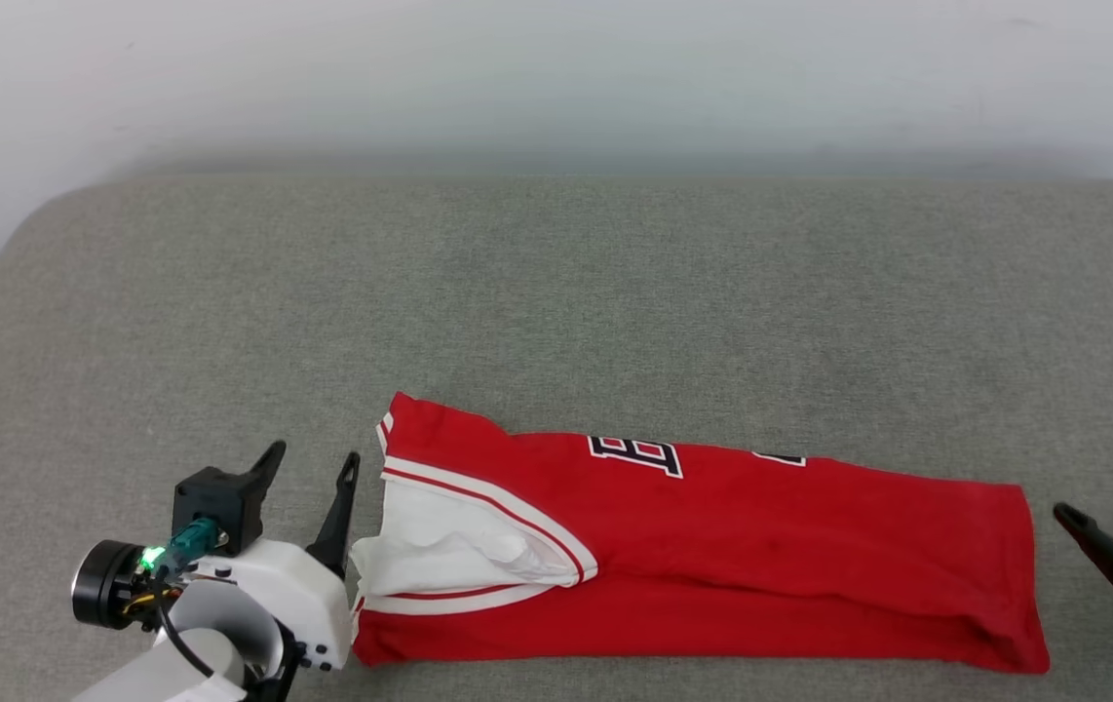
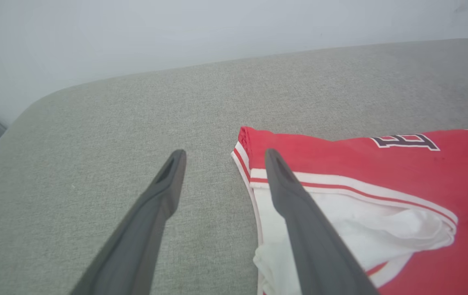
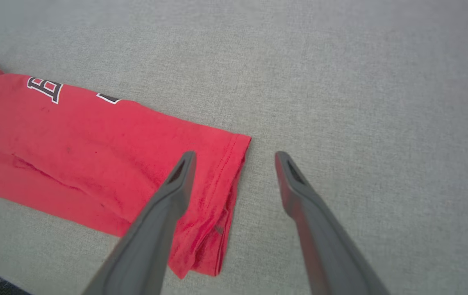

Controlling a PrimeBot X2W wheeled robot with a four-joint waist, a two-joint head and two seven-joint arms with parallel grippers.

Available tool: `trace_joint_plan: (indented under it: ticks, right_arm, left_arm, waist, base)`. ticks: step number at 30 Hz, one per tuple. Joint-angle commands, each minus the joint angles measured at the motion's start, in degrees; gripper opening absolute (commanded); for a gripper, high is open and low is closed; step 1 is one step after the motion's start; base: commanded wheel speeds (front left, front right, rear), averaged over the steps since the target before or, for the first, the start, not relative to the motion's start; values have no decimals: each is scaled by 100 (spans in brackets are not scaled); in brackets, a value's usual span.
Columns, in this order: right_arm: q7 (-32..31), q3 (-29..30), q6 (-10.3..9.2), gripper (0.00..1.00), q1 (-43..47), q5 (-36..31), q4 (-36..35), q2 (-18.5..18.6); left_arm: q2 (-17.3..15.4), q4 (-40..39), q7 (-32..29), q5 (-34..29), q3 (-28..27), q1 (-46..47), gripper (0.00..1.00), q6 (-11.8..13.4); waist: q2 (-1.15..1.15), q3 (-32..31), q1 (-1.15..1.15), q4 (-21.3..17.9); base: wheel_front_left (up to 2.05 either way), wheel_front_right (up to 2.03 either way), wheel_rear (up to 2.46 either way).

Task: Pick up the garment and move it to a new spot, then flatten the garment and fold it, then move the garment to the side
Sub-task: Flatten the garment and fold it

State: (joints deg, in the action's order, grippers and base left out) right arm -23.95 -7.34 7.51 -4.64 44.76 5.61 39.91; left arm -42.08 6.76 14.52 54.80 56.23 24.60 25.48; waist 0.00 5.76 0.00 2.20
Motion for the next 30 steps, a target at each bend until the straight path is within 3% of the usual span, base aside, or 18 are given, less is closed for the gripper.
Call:
trace_joint_plan:
  ticks: [1,8,15,30]
  right_arm:
    - [-170,33,-5,100,40,92,21,84]
    - [-1107,-28,-4,100,-73,500,329,81]
    - [-1273,-170,-4,100,-318,490,829,-182]
    - [-1173,-1025,14,100,-434,945,1405,-778]
  left_arm:
    - [84,-30,43,-96,-104,-110,100,69]
    - [697,-144,77,-1082,-1196,-444,100,242]
    - [1243,-371,79,-2193,-2319,-991,100,232]
    - [2515,-586,80,-3750,-3993,-1977,100,-586]
  waist:
    - [0,19,0,29]
    - [0,153,0,182]
    - [0,335,0,343]
    - [0,529,0,566]
  base:
    - [0,0,0]
    - [0,0,0]
    - [0,0,0]
    - [0,0,0]
